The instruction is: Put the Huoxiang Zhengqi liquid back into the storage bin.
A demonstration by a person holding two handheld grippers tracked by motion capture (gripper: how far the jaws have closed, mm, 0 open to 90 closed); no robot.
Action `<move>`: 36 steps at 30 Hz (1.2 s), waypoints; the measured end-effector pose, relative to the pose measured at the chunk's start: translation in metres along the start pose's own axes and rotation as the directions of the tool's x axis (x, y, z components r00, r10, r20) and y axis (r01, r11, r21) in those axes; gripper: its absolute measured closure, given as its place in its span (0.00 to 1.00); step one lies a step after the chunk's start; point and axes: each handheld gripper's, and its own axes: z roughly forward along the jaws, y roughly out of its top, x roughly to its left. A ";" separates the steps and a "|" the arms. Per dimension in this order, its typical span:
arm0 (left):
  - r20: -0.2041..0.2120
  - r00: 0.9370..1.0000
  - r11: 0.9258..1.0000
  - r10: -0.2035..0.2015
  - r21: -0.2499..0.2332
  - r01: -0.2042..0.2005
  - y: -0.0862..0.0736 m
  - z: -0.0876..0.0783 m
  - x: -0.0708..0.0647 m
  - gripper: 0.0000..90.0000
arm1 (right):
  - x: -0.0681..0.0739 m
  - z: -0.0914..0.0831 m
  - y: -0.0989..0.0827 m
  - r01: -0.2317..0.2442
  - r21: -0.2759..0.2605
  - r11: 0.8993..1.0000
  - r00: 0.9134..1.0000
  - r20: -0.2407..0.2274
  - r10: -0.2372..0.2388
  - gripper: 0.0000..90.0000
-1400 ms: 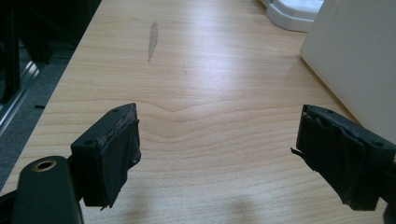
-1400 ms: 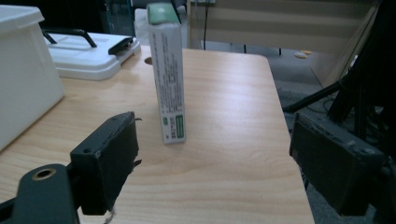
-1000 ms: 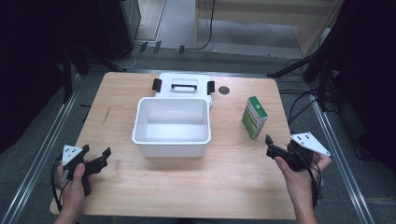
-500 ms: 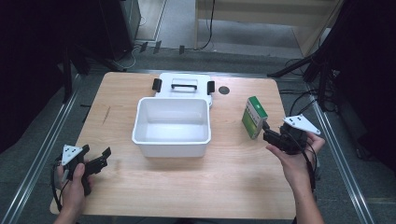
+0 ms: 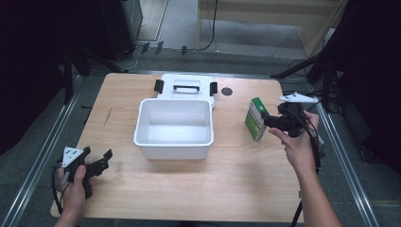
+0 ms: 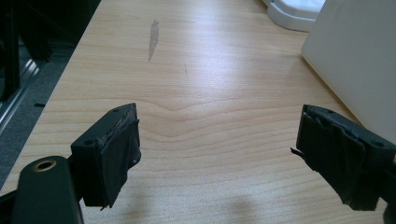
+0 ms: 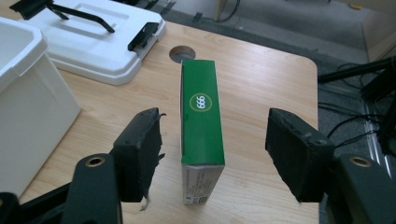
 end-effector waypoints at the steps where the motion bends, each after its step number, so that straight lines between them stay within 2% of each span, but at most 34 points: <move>1: 0.000 1.000 1.000 0.000 0.000 0.000 0.000 0.000 0.000 0.16 | 0.000 0.002 0.004 0.004 0.021 1.000 1.000 0.001 -0.004 0.44; 3: 0.001 1.000 1.000 0.000 0.000 0.000 0.000 0.000 0.000 0.16 | -0.001 0.003 0.006 0.014 0.036 0.999 1.000 -0.001 -0.014 0.45; 4: 0.000 1.000 1.000 0.000 0.000 0.000 0.000 0.000 0.000 0.16 | -0.002 0.006 0.014 0.035 0.084 0.996 0.999 -0.014 -0.034 0.48; 5: 0.000 1.000 1.000 0.000 0.000 0.000 0.000 0.000 0.000 0.16 | -0.002 0.006 0.014 0.035 0.084 0.996 0.999 -0.014 -0.034 0.48; 6: 0.000 1.000 1.000 0.000 0.000 0.000 0.000 0.000 0.000 0.16 | -0.003 0.009 0.023 0.044 0.126 0.991 0.998 -0.051 -0.038 0.49; 7: -0.001 1.000 1.000 0.000 0.000 0.000 0.000 0.000 0.000 0.16 | -0.004 0.011 0.028 0.062 0.150 0.987 0.996 -0.065 -0.053 0.52; 9: -0.001 1.000 1.000 0.000 0.000 0.000 0.000 0.000 0.000 0.16 | -0.005 0.014 0.034 0.078 0.185 0.980 0.994 -0.086 -0.063 0.48; 12: -0.001 1.000 1.000 0.001 0.000 -0.001 0.000 0.000 0.000 0.16 | -0.006 0.019 0.041 0.069 0.220 0.973 0.993 -0.108 -0.046 0.43; 13: -0.001 1.000 1.000 0.001 0.000 -0.001 0.000 0.000 0.000 0.16 | -0.006 0.023 0.047 0.068 0.271 0.960 0.994 -0.097 -0.043 0.41; 14: -0.001 1.000 1.000 0.002 0.000 -0.002 0.000 0.000 0.000 0.16 | -0.006 0.023 0.047 0.068 0.271 0.960 0.994 -0.097 -0.043 0.41; 15: 0.000 1.000 1.000 0.002 -0.001 -0.002 0.000 0.000 0.000 0.16 | -0.006 0.027 0.052 0.066 0.314 0.947 0.997 -0.062 -0.049 0.41; 18: 0.000 1.000 1.000 0.003 -0.001 -0.003 0.000 0.000 0.000 0.16 | -0.010 0.032 0.059 0.036 0.361 0.932 0.999 -0.026 -0.029 0.45; 19: 0.001 1.000 1.000 0.001 -0.002 -0.001 0.000 0.000 0.000 0.16 | -0.013 0.034 0.062 0.027 0.389 0.921 1.000 -0.025 -0.019 0.45; 20: 0.001 1.000 1.000 0.001 -0.002 -0.001 0.000 0.000 0.000 0.16 | -0.014 0.036 0.063 0.024 0.405 0.914 1.000 -0.028 -0.014 0.45; 21: 0.001 1.000 1.000 0.002 -0.001 -0.002 0.000 0.000 0.000 0.16 | -0.014 0.036 0.063 0.024 0.405 0.914 1.000 -0.028 -0.014 0.45; 22: 0.001 1.000 1.000 0.002 -0.001 -0.002 0.000 0.000 0.000 0.16 | -0.016 0.043 0.068 0.030 0.464 0.885 0.999 -0.051 -0.006 0.46; 24: 0.001 1.000 1.000 0.002 -0.001 -0.002 0.000 0.000 0.000 0.16 | -0.016 0.047 0.072 0.047 0.494 0.868 0.999 -0.044 -0.029 0.46; 25: 0.001 1.000 1.000 0.000 0.000 0.000 0.000 0.000 0.000 0.16 | -0.015 0.049 0.076 0.058 0.518 0.853 0.998 -0.037 -0.045 0.47; 26: 0.001 1.000 1.000 0.000 0.000 0.000 0.000 0.000 0.000 0.16 | -0.015 0.049 0.076 0.058 0.518 0.853 0.998 -0.037 -0.045 0.47; 27: 0.001 1.000 1.000 0.000 0.000 0.000 0.000 0.000 0.000 0.16 | -0.012 0.051 0.083 0.079 0.551 0.831 0.997 -0.054 -0.059 0.45; 28: 0.001 1.000 1.000 0.000 0.000 0.000 0.000 0.000 0.000 0.16 | -0.012 0.051 0.083 0.079 0.551 0.831 0.997 -0.054 -0.059 0.45; 29: 0.001 1.000 1.000 0.000 0.000 0.000 0.000 0.000 0.000 0.16 | -0.011 0.052 0.086 0.090 0.566 0.819 0.996 -0.064 -0.066 0.44; 30: 0.003 1.000 1.000 0.001 0.001 -0.001 0.000 0.000 0.000 0.16 | -0.006 0.053 0.093 0.108 0.591 0.800 0.994 -0.085 -0.071 0.44; 31: 0.003 1.000 1.000 0.001 0.001 -0.001 0.000 0.000 0.000 0.16 | -0.003 0.055 0.096 0.109 0.610 0.785 0.994 -0.090 -0.068 0.43; 32: 0.003 1.000 1.000 0.000 0.001 0.000 0.000 0.000 0.000 0.16 | -0.003 0.055 0.096 0.109 0.610 0.785 0.994 -0.090 -0.068 0.43; 33: 0.003 1.000 1.000 0.001 0.001 -0.001 0.000 0.000 0.000 0.16 | -0.002 0.057 0.097 0.109 0.625 0.773 0.994 -0.089 -0.067 0.43; 34: 0.003 1.000 1.000 0.002 0.000 -0.002 0.000 0.000 0.000 0.16 | 0.000 0.060 0.098 0.108 0.646 0.756 0.994 -0.085 -0.069 0.44; 35: 0.003 1.000 1.000 0.002 0.000 -0.002 0.000 0.000 0.000 0.16 | 0.004 0.068 0.099 0.115 0.677 0.727 0.993 -0.081 -0.082 0.44; 36: 0.004 1.000 1.000 0.001 0.000 -0.001 0.000 0.000 0.000 0.16 | 0.005 0.070 0.099 0.114 0.677 0.727 0.993 -0.080 -0.081 0.43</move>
